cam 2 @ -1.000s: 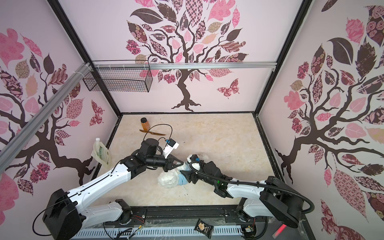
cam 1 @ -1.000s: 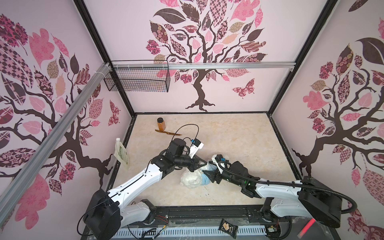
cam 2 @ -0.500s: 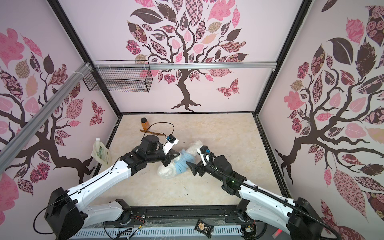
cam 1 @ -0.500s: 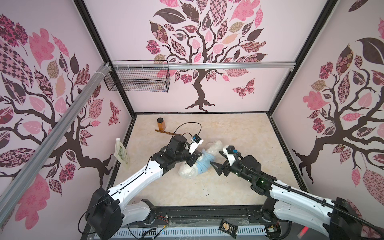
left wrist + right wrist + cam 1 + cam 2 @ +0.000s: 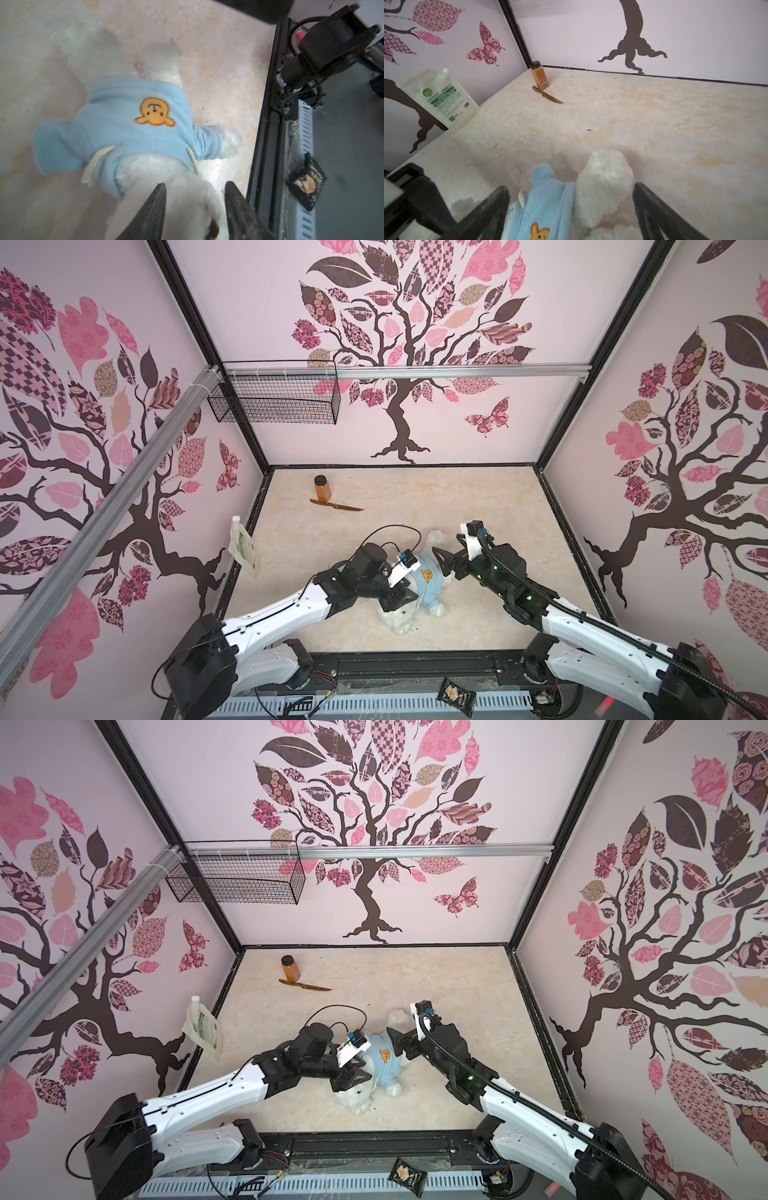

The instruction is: Dress the teddy bear

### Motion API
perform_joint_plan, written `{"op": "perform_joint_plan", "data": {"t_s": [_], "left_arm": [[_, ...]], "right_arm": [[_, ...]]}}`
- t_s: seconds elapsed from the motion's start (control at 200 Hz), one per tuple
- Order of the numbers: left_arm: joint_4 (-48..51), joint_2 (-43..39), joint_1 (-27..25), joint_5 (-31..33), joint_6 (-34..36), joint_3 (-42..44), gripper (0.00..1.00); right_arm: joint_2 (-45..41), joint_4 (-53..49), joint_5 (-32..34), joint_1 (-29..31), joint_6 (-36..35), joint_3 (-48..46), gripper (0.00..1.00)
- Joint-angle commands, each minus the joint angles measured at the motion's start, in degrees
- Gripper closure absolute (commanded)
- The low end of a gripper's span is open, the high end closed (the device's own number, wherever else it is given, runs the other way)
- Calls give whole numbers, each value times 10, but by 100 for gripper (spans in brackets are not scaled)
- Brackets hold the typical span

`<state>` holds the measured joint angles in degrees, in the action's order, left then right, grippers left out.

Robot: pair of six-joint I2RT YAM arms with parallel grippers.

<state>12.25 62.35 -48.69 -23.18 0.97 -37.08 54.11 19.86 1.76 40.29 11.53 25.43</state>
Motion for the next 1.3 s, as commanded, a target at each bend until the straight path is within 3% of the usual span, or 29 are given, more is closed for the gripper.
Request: {"op": "perform_joint_plan", "data": {"t_s": [0.0, 0.06, 0.155, 0.23, 0.355, 0.52, 0.72, 0.87, 1.05, 1.205, 1.295], "left_arm": [[-60, -106, 2, 58, -64, 21, 44], [-50, -155, 3, 137, -90, 32, 38], [-1, -201, 7, 258, -156, 41, 34], [59, -211, 10, 298, -223, 39, 30], [107, -185, 10, 248, -320, 43, 17], [113, -152, -2, 206, -443, 84, 12], [-94, -129, -6, 103, -525, 186, 9], [-161, -48, -5, 47, -497, 165, 10], [-248, 89, -4, -18, -481, 131, 24], [-249, 140, -1, -36, -440, 96, 58], [-168, 124, 7, 1, -349, 67, 75]], "right_arm": [[35, 50, -91, -1, 17, 13, 12], [63, 55, -141, -1, 25, 17, 19], [85, 48, -167, -1, 42, 1, 30], [83, 44, -168, -1, 55, -30, 36], [70, 26, -157, -1, 68, -65, 40], [59, 12, -131, -1, 82, -103, 48], [73, 49, -127, -1, 105, -136, 55], [86, 61, -123, -1, 105, -136, 57], [100, 75, -116, 0, 103, -132, 57], [89, 57, -108, -1, 89, -118, 54], [64, 9, -91, -1, 64, -95, 48]]}}
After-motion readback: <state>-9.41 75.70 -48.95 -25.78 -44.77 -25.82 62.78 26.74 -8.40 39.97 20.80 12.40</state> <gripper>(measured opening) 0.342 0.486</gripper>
